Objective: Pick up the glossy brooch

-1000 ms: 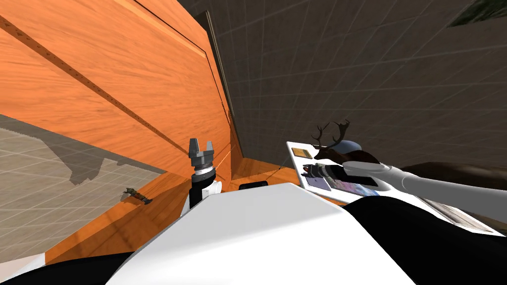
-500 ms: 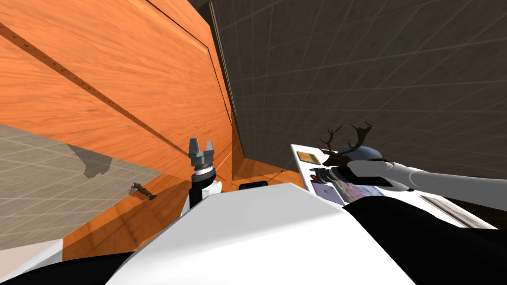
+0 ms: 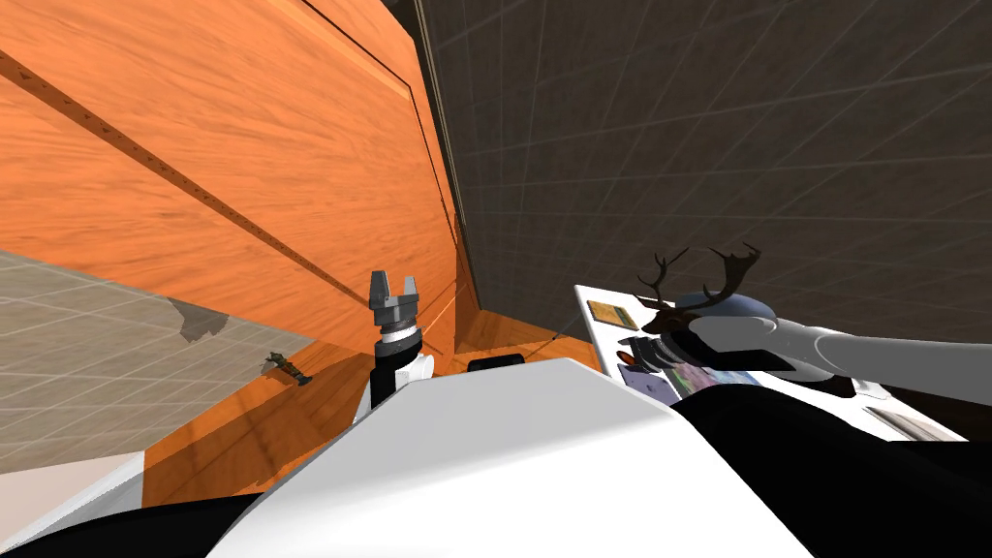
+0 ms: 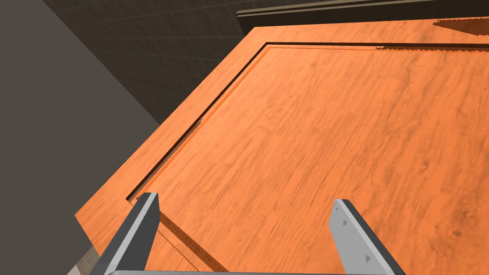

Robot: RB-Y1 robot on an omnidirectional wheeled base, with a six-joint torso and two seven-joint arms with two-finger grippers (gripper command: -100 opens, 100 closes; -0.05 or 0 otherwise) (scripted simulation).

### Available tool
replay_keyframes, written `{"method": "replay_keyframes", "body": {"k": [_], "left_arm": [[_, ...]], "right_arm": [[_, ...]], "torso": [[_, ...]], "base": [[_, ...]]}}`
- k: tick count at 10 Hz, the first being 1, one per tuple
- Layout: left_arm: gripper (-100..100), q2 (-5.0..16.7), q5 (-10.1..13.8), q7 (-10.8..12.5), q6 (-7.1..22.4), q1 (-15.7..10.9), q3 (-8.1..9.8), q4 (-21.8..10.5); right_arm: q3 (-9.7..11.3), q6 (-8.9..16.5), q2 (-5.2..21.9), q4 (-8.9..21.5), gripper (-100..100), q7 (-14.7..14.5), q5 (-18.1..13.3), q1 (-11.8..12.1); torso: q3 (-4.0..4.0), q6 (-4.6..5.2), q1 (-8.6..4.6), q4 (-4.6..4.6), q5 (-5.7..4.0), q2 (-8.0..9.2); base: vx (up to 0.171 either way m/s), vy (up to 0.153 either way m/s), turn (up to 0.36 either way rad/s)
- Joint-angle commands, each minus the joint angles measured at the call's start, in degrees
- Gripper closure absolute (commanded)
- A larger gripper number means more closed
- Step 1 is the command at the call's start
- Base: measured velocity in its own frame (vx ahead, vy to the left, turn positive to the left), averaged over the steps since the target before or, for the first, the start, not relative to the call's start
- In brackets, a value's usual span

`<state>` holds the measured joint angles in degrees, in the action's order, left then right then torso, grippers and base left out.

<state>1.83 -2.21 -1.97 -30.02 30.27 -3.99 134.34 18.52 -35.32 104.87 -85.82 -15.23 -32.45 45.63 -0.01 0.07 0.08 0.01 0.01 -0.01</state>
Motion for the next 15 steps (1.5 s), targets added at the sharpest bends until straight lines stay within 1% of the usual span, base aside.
{"method": "replay_keyframes", "body": {"k": [1,2,3,4,5,6,8,9,10,11,12,15], "left_arm": [[0,0.0,0.0,0.0,0.0,0.0,0.00,0.0],[0,0.0,0.0,0.0,0.0,0.0,0.00,0.0],[0,0.0,0.0,0.0,0.0,0.0,0.00,0.0],[0,0.0,0.0,0.0,0.0,0.0,0.00,0.0],[0,0.0,0.0,0.0,0.0,0.0,0.00,0.0],[0,0.0,0.0,0.0,0.0,0.0,0.00,0.0],[0,0.0,0.0,0.0,0.0,0.0,0.00,0.0],[0,0.0,0.0,0.0,0.0,0.0,0.00,0.0],[0,0.0,0.0,0.0,0.0,0.0,0.00,0.0],[0,0.0,0.0,0.0,0.0,0.0,0.00,0.0],[0,0.0,0.0,0.0,0.0,0.0,0.00,0.0],[0,0.0,0.0,0.0,0.0,0.0,0.00,0.0]], "right_arm": [[0.8,-0.2,-0.6,0.2,-100,1.1,-1.7,-1.2],[2.6,-0.9,0.6,0.9,-100,1.1,-2.7,-1.0],[3.2,-1.1,0.8,1.0,-100,1.1,-3.1,-0.9],[2.6,-0.5,0.8,0.5,-100,1.0,-2.5,-0.8],[2.7,-0.7,0.8,0.6,0,1.1,-2.7,-0.8],[3.3,0.1,-0.8,1.0,-100,0.7,-3.2,-0.7],[4.0,1.0,-2.9,1.5,-100,0.1,-3.9,-0.4],[4.0,1.0,-2.9,1.5,-100,0.1,-3.9,-0.4],[4.4,1.4,-4.0,1.7,-100,-0.1,-4.3,-0.3],[4.2,1.5,-3.3,1.3,-100,-0.1,-3.9,-0.2],[4.3,1.5,-3.4,1.4,100,-0.1,-4.0,-0.2],[4.3,1.4,-3.4,1.3,100,-0.1,-4.0,-0.2]], "torso": [[0.00,0.00,0.00,0.00,0.00,0.00],[0.04,0.01,0.00,0.02,0.00,0.06],[0.01,-0.01,-0.01,0.01,0.00,0.01],[-0.03,-0.01,-0.04,-0.01,-0.01,-0.05],[0.00,0.00,-0.03,0.00,-0.01,0.00],[0.04,0.01,0.00,0.02,0.00,0.06],[0.01,0.00,0.00,0.01,-0.01,0.01],[0.01,0.00,0.00,0.00,-0.01,0.02],[0.03,0.01,0.00,0.01,0.00,0.04],[0.03,0.00,0.00,0.01,-0.01,0.05],[0.04,-0.01,-0.02,0.02,-0.03,0.06],[0.02,-0.03,-0.19,0.02,-0.12,0.02]], "base": [[0.006,-0.002,-0.004],[0.027,-0.006,0.077],[0.046,-0.015,0.082],[0.021,-0.008,0.014],[0.000,0.000,0.000],[0.018,0.001,0.079],[0.029,0.000,0.085],[0.016,-0.001,0.025],[0.016,-0.001,0.047],[0.007,-0.002,0.007],[0.000,0.000,0.000],[0.000,0.000,0.000]]}}
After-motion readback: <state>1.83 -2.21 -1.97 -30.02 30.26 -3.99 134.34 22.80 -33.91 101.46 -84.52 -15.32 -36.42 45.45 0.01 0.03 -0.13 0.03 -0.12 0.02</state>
